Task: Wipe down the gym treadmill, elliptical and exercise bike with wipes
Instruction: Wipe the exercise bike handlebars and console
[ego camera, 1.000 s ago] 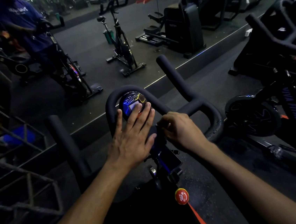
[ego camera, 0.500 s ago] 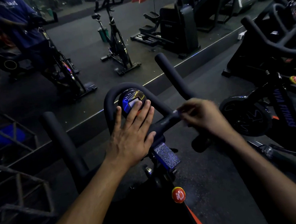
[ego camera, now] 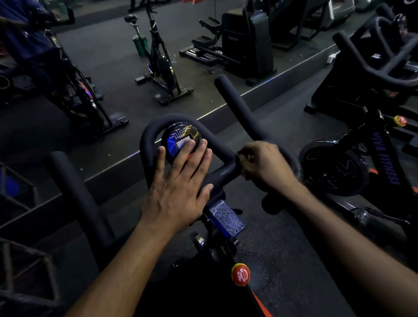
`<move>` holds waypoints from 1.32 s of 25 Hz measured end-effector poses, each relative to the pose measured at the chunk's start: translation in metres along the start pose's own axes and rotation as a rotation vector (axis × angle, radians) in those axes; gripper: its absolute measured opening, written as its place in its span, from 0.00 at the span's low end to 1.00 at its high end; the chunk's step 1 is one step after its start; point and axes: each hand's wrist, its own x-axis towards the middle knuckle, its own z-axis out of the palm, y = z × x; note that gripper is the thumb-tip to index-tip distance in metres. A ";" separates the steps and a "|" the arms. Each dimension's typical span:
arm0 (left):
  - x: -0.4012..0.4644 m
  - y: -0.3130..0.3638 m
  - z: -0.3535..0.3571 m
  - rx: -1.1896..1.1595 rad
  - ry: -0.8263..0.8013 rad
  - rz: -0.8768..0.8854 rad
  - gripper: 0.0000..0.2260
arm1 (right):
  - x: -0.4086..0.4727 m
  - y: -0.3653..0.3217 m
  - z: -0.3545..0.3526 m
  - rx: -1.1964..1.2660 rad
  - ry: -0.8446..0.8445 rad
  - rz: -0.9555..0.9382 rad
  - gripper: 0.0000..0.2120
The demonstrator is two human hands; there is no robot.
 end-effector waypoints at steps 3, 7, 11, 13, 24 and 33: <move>0.000 0.000 0.000 0.010 0.003 0.000 0.32 | -0.004 0.004 -0.001 -0.012 -0.025 -0.083 0.07; 0.000 0.000 0.000 0.014 0.002 0.000 0.32 | 0.016 0.030 -0.022 -0.164 0.023 -0.035 0.09; 0.000 0.000 0.000 0.013 0.006 0.001 0.32 | 0.016 0.031 -0.020 -0.168 0.083 0.024 0.09; 0.000 -0.001 0.001 0.012 0.003 0.002 0.32 | 0.006 0.014 -0.007 -0.132 0.071 0.004 0.08; 0.000 -0.001 0.000 0.007 -0.023 -0.001 0.32 | 0.016 0.041 -0.024 -0.172 0.108 0.007 0.08; -0.001 -0.001 0.000 0.028 -0.027 0.006 0.32 | -0.007 0.046 -0.055 0.016 0.098 -0.088 0.11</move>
